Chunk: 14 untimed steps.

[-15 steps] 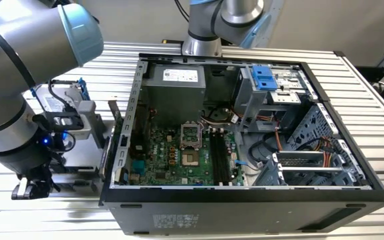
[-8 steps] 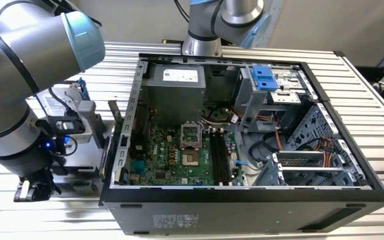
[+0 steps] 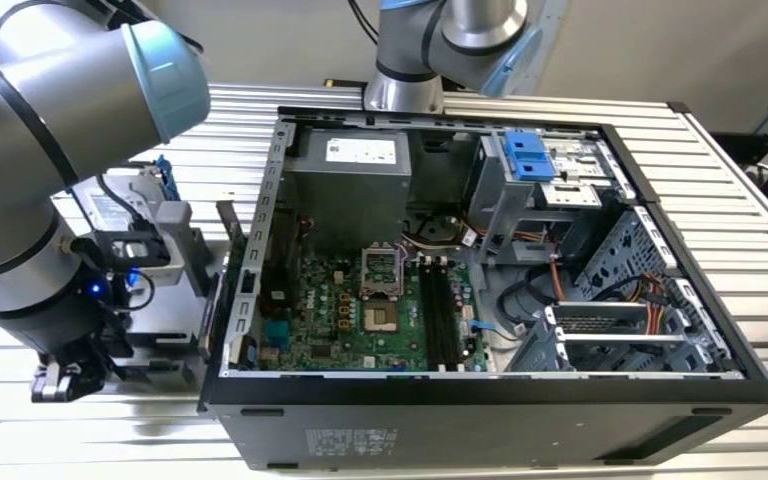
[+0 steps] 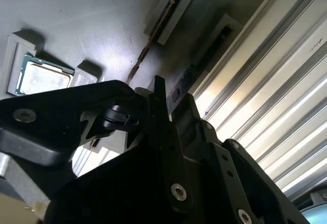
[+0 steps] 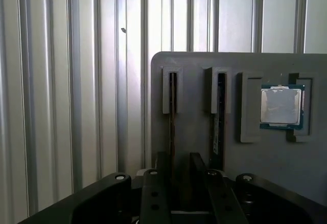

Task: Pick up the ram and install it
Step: 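Pick up the ram and move it above insertion slot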

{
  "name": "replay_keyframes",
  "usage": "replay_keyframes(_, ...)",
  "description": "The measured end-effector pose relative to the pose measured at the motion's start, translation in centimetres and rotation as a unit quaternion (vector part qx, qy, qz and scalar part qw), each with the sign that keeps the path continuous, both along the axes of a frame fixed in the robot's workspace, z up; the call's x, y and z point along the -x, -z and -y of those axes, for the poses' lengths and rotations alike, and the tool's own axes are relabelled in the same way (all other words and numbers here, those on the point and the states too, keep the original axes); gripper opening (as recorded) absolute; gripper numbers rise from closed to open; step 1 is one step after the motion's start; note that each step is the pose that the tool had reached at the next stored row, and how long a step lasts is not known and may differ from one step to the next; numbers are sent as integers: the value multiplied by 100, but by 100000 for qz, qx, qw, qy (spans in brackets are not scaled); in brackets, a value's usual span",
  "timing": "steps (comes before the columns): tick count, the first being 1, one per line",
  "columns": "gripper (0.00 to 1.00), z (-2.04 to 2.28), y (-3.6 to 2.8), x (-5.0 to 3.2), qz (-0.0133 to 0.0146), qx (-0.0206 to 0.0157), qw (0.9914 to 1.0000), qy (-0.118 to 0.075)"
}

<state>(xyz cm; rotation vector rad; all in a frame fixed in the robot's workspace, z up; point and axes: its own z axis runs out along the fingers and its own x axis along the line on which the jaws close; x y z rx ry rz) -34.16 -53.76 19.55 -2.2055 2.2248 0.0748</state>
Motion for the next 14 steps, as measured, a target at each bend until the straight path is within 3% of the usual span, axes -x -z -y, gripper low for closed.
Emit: replay_keyframes(14, 100, 1, -12, 17, 10, 1, 100000, -1)
